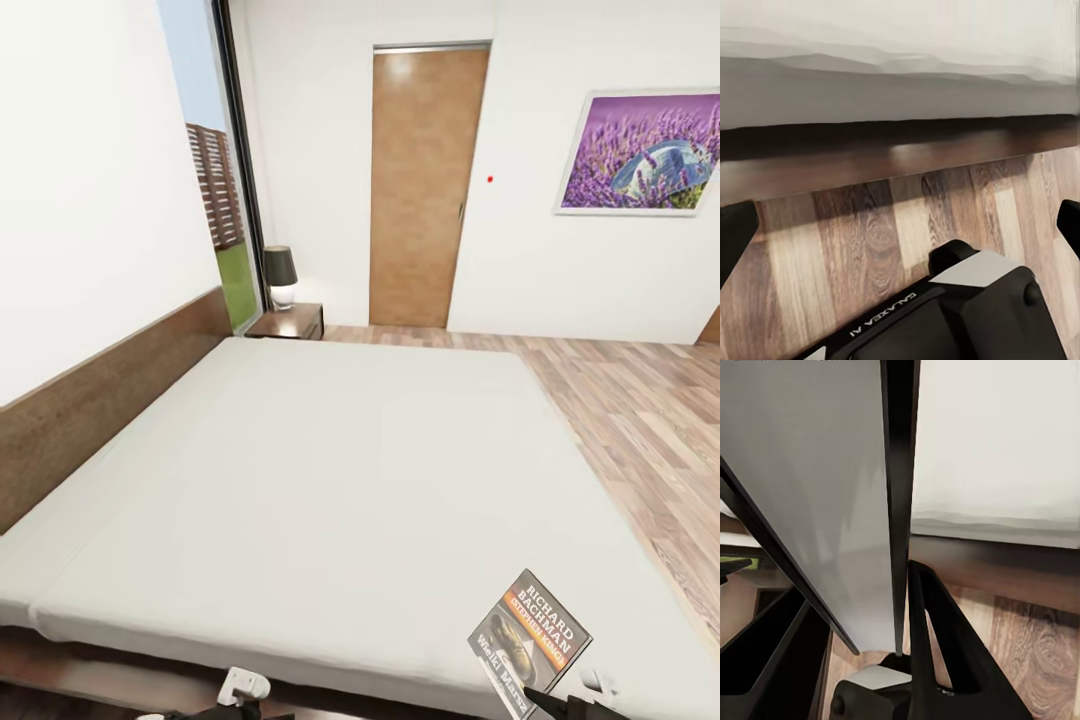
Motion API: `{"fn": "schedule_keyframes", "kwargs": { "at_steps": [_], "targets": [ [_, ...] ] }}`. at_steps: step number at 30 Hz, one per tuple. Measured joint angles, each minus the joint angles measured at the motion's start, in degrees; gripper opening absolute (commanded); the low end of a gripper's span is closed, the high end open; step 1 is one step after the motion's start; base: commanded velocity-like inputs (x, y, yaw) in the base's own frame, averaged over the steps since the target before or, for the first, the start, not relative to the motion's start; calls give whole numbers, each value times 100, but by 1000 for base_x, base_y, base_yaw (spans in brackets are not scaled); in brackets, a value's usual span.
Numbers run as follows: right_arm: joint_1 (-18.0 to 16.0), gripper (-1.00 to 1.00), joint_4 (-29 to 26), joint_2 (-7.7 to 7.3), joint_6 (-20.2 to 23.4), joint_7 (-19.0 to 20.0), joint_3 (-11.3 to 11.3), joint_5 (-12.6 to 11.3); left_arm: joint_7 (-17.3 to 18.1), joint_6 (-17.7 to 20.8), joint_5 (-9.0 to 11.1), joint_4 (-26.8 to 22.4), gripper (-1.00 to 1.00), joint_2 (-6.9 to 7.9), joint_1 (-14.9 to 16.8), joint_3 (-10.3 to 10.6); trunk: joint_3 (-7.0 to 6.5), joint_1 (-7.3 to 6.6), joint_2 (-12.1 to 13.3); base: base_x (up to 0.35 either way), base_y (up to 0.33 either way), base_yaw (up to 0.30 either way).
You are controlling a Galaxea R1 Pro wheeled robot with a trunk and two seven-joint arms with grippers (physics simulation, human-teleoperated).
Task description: In the bedroom, move the book from the bed onto either nightstand, and place the two sandals side by side next to the bed.
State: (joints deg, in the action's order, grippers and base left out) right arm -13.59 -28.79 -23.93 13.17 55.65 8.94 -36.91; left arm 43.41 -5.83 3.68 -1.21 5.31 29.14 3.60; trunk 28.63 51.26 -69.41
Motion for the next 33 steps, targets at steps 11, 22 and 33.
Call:
{"fn": "schedule_keyframes", "kwargs": {
  "at_steps": [11,22,33],
  "targets": [
    [0,-100,-2,0,0,0,0,0,-3,-9,-8,3,100,-23,0,-1,-102,0,0,0,0,0],
    [0,-100,-3,0,-9,4,0,0,-11,-22,-9,6,100,-23,0,2,-205,0,0,0,0,0],
    [0,-100,-3,0,-9,0,2,0,-12,-27,-9,7,100,-23,0,2,-307,0,0,0,0,0]
  ]
}}
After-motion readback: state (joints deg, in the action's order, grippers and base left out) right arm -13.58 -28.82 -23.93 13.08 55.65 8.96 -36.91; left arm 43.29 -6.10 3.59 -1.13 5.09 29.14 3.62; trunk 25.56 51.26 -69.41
